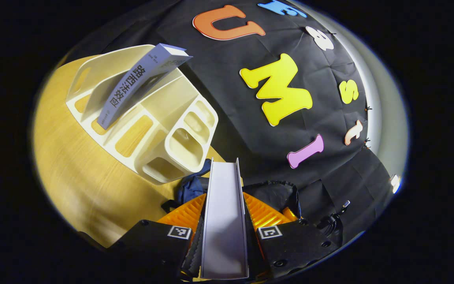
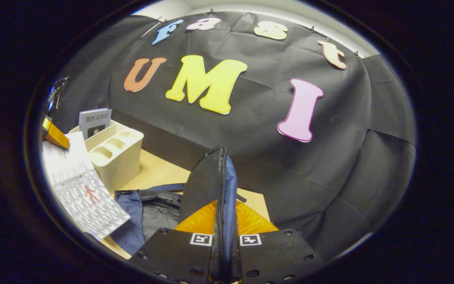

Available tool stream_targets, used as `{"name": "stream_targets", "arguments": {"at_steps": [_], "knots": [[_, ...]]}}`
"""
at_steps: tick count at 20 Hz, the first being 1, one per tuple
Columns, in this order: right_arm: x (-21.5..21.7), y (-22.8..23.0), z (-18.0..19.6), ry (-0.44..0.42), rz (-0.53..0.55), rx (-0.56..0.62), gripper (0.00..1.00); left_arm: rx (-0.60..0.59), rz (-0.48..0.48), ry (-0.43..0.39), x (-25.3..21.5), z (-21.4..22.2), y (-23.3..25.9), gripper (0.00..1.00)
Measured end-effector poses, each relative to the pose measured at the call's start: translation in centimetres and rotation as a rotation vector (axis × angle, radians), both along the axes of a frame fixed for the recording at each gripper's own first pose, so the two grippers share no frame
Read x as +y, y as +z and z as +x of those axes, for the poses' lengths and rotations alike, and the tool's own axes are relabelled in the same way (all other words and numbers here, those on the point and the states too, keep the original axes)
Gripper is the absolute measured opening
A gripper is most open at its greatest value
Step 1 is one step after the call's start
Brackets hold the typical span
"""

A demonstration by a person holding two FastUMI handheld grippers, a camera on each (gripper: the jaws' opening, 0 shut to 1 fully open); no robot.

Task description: Open the schoolbag, grab two books from the bookshelf and put them into the schoolbag.

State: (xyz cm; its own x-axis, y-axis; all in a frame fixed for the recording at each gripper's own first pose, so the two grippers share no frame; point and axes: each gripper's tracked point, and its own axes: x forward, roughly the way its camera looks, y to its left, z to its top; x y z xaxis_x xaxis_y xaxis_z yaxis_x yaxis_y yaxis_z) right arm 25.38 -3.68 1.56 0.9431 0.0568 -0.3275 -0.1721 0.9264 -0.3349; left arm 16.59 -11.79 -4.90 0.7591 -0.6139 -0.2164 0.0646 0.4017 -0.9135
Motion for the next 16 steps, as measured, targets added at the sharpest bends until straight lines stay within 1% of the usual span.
{"name": "stream_targets", "arguments": {"at_steps": [2, 4, 5, 6, 7, 8, 9, 11, 14, 15, 16], "knots": [[0.6, 0.5, 0.3, 0.019, 0.017, -0.011, 0.10, -0.002, 0.005, 0.044, -2.0, 2.3, -0.4, 0.47], [0.9, 0.9, 0.7, 0.030, 0.013, -0.024, 0.11, 0.009, 0.021, 0.055, -4.3, 4.1, -1.5, 0.47], [1.0, 0.9, 0.8, 0.036, 0.008, -0.026, 0.11, 0.016, 0.008, 0.053, -5.6, 4.6, -1.8, 0.48], [1.2, 1.0, 0.9, 0.042, 0.010, -0.028, 0.13, 0.028, -0.018, 0.052, -7.0, 5.1, -2.1, 0.47], [1.2, 0.9, 1.0, 0.048, 0.015, -0.027, 0.11, 0.042, -0.055, 0.059, -8.2, 5.6, -2.1, 0.47], [1.1, 1.0, 1.1, 0.050, 0.019, -0.024, 0.10, 0.053, -0.091, 0.067, -9.3, 6.0, -2.3, 0.50], [0.9, 1.0, 1.3, 0.044, 0.022, -0.026, 0.10, 0.067, -0.101, 0.079, -10.1, 6.4, -2.9, 0.47], [0.5, 0.8, 1.2, 0.039, 0.052, -0.012, 0.11, 0.087, -0.094, 0.101, -12.2, 7.1, -4.4, 0.47], [0.6, 0.9, 0.9, 0.042, 0.066, -0.007, 0.11, 0.105, -0.095, 0.109, -14.9, 7.3, -5.8, 0.48], [0.7, 1.0, 0.7, 0.045, 0.068, -0.011, 0.10, 0.104, -0.077, 0.114, -16.0, 7.2, -6.5, 0.53], [0.9, 1.4, 0.5, 0.048, 0.072, -0.019, 0.10, 0.095, -0.062, 0.116, -17.0, 6.8, -7.3, 0.48]]}}
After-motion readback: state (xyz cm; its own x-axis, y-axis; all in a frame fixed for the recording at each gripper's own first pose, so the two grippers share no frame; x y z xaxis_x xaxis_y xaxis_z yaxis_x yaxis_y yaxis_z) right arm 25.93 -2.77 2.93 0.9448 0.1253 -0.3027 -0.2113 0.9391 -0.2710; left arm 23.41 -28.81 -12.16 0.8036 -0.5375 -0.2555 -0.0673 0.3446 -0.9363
